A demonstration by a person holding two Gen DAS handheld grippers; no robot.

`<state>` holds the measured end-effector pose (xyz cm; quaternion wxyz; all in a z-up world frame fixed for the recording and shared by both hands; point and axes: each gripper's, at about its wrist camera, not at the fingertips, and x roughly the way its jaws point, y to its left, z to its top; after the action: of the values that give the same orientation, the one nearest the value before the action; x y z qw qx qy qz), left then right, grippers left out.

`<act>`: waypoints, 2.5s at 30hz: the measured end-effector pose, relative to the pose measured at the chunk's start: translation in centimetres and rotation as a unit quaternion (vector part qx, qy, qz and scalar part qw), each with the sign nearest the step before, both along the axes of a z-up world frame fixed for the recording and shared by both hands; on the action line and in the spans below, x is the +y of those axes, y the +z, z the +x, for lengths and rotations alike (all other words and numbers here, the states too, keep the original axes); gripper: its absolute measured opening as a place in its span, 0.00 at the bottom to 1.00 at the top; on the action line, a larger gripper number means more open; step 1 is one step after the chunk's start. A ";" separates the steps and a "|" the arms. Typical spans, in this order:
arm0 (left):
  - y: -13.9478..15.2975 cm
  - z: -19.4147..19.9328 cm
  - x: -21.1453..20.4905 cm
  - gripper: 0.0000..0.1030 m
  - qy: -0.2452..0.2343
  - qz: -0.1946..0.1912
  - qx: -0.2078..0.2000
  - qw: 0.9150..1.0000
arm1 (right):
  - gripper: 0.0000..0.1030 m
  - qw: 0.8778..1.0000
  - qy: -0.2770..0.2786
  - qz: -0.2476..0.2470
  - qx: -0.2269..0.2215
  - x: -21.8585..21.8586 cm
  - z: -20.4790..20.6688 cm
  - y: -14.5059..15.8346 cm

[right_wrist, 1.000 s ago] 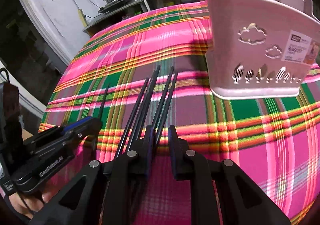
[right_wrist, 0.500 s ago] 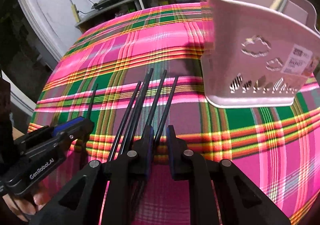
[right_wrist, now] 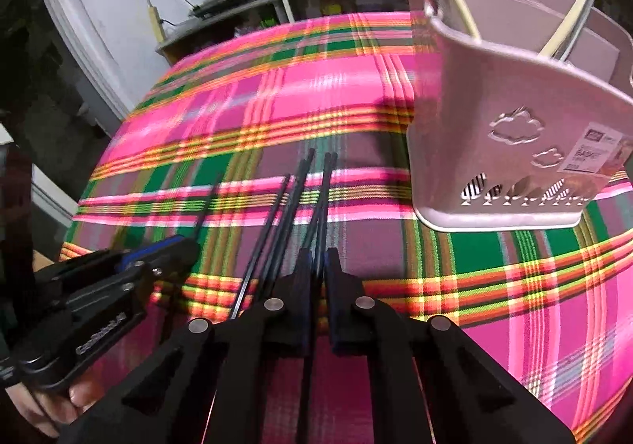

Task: Organize utensils
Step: 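Grasp a black chopstick with the left tool while the right tool grasps another, then lift both black chopsticks upright and carry them over the pink caddy, then lower the black chopsticks into the caddy and open both tools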

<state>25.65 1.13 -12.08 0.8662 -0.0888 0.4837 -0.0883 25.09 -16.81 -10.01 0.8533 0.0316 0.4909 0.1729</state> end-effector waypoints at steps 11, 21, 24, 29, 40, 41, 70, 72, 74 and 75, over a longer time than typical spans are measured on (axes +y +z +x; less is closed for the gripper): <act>7.0 -2.9 -0.1 0.05 -0.023 -0.006 -0.078 0.997 | 0.06 0.998 -0.001 0.038 -0.059 -2.3 -3.1 6.1; 12.4 -5.9 -0.2 0.05 -0.038 -0.014 -0.129 0.991 | 0.05 0.992 -0.003 0.057 -0.110 -3.8 -5.9 11.1; 13.7 -6.6 -0.4 0.05 -0.044 -0.017 -0.140 0.989 | 0.05 0.991 -0.004 0.059 -0.120 -3.9 -6.5 12.0; 15.3 -7.1 -1.1 0.05 -0.054 -0.022 -0.152 0.987 | 0.05 0.989 -0.008 0.062 -0.131 -4.8 -7.4 13.0; 16.1 -6.7 -3.3 0.05 -0.080 -0.036 -0.153 0.984 | 0.05 0.988 -0.025 0.064 -0.137 -6.8 -8.1 13.4; 16.0 -6.5 -3.4 0.05 -0.082 -0.037 -0.152 0.984 | 0.05 0.988 -0.027 0.064 -0.137 -6.9 -8.2 13.4; 20.8 0.3 -9.3 0.05 -0.121 -0.073 -0.190 0.972 | 0.05 0.972 -0.096 0.079 -0.198 -13.4 -5.1 18.7; 21.6 0.7 -9.6 0.05 -0.123 -0.074 -0.199 0.969 | 0.05 0.970 -0.098 0.079 -0.208 -13.6 -4.7 19.7; 22.4 1.2 -9.9 0.05 -0.123 -0.075 -0.205 0.968 | 0.05 0.968 -0.099 0.080 -0.217 -13.7 -4.3 20.5; 22.7 1.4 -10.0 0.05 -0.123 -0.076 -0.208 0.967 | 0.05 0.967 -0.100 0.081 -0.222 -13.8 -4.1 20.9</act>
<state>27.02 -8.89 10.59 0.9210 -0.0737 0.2917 -0.2475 20.97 -30.66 10.90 0.9484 0.1103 0.2680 0.1284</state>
